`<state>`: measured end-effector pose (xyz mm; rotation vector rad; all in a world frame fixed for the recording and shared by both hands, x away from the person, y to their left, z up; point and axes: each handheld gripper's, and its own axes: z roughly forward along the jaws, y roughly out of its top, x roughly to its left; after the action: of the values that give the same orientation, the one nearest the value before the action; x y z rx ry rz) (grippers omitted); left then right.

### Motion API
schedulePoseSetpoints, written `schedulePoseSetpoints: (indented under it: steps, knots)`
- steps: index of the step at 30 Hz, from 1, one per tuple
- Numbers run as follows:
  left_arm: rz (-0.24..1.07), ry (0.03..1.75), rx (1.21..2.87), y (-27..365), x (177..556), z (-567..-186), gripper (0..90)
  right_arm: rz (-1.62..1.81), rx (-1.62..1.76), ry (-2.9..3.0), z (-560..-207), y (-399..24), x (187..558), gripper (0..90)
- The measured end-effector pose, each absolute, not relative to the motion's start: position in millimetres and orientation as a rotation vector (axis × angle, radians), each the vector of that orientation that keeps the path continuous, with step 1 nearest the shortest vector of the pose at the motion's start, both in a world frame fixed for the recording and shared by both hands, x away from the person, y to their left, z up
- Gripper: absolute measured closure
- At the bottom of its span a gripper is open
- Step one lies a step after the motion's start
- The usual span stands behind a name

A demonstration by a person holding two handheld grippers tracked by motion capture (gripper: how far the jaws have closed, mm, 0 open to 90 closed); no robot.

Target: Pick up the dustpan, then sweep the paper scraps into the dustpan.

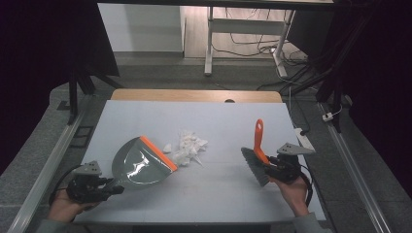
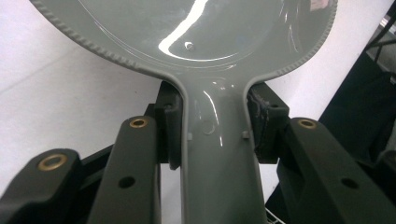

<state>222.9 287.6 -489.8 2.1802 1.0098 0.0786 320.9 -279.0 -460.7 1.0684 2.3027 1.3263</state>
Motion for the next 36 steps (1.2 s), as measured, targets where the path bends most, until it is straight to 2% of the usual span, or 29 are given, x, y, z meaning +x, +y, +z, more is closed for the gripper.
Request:
schedulePoseSetpoints:
  steps: [24, 36]
  knots:
    - [0.022, 1.031, 2.276, 283, 221, -502, 60.9, 1.32, 1.068, 2.312, -462, -276, 321, 69.9]
    - [0.006, 1.025, 2.302, 271, 236, -507, 60.9, 1.317, 1.063, 2.317, -462, -275, 322, 69.9]
